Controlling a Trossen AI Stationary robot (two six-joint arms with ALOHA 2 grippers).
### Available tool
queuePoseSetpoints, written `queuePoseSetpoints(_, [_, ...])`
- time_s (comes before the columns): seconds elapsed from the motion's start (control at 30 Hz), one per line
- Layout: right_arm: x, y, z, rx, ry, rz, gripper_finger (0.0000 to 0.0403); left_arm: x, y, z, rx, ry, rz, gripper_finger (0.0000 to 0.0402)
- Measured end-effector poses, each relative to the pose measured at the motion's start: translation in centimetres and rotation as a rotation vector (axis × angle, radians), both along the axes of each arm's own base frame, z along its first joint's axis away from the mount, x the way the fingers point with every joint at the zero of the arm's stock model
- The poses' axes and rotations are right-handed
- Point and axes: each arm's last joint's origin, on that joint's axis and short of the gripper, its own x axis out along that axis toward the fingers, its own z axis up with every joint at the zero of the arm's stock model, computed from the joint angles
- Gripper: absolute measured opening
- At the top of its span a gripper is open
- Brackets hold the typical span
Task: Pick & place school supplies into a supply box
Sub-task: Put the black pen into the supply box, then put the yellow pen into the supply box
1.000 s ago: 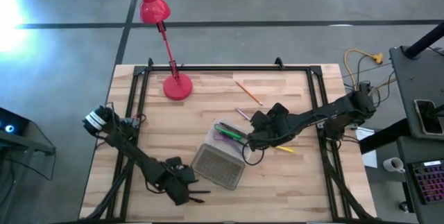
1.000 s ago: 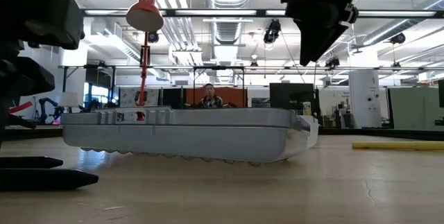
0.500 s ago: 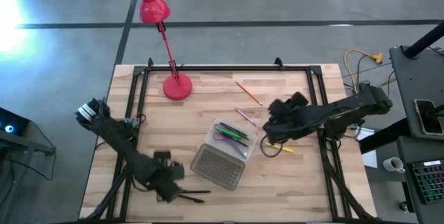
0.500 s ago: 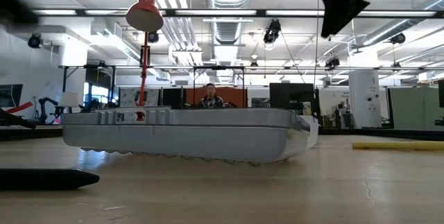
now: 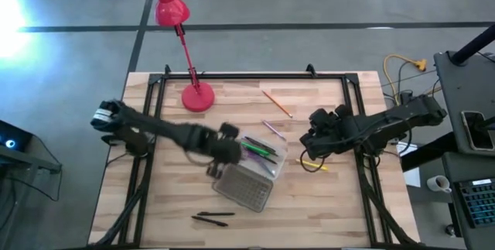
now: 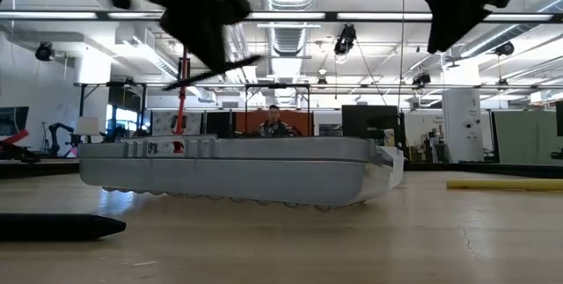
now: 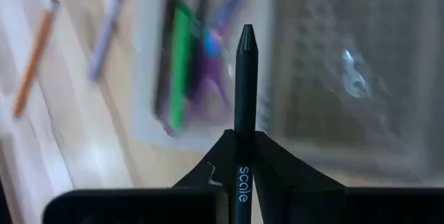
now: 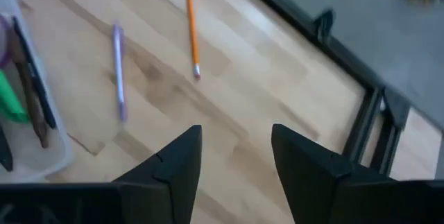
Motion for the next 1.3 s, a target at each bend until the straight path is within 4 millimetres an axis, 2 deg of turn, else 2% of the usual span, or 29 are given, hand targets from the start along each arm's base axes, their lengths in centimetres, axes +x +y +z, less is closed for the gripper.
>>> queuePoseSetpoints(0.1, [-0.3, 0.0, -0.5, 0.036, -0.019, -0.056, 0.0161, 1.9, 2.4, -0.8, -0.018, -0.048, -0.013, 0.0017])
queuePoseSetpoints(0.2, [-0.5, 0.0, -0.9, 0.08, -0.029, -0.103, 0.0154, 3.5, 3.8, -1.6, -0.067, -0.095, -0.036, 0.0015])
queuePoseSetpoints(0.33, [-1.0, 0.1, -1.9, 0.18, 0.001, -0.162, 0.0147, 5.4, 3.7, -3.1, -0.17, -0.154, -0.101, 0.0015])
queuePoseSetpoints(0.43, [-1.6, 0.3, -3.1, 0.316, 0.079, -0.204, 0.0147, 6.7, 3.5, -4.1, -0.174, -0.2, -0.133, 0.0016])
queuePoseSetpoints(0.53, [-2.1, 1.1, -4.4, 0.391, 0.187, -0.115, 0.0154, 7.3, 3.6, -5.3, -0.163, -0.189, -0.125, 0.0022])
queuePoseSetpoints(0.63, [-2.2, 2.4, -5.6, 0.4, 0.232, 0.074, 0.0165, 7.3, 4.1, -6.0, -0.182, -0.155, -0.073, 0.005])
queuePoseSetpoints(0.83, [-2.0, 4.7, -8.2, 0.421, 0.203, 0.382, 0.0192, 6.7, 4.5, -5.6, -0.206, -0.122, 0.032, 0.0148])
queuePoseSetpoints(1.0, [-2.6, 4.4, -10.4, 0.402, 0.23, 0.395, 0.0208, 5.4, 4.4, -3.1, -0.127, -0.165, 0.096, 0.0209])
queuePoseSetpoints(1.2, [-2.2, 4.6, -12.7, 0.387, 0.25, 0.478, 0.0209, 1.4, 2.4, 1.6, -0.222, -0.209, 0.235, 0.0214])
queuePoseSetpoints(1.3, [-1.6, 5.0, -14.0, 0.379, 0.237, 0.548, 0.0206, -0.9, 0.9, 3.0, -0.292, -0.246, 0.272, 0.0203])
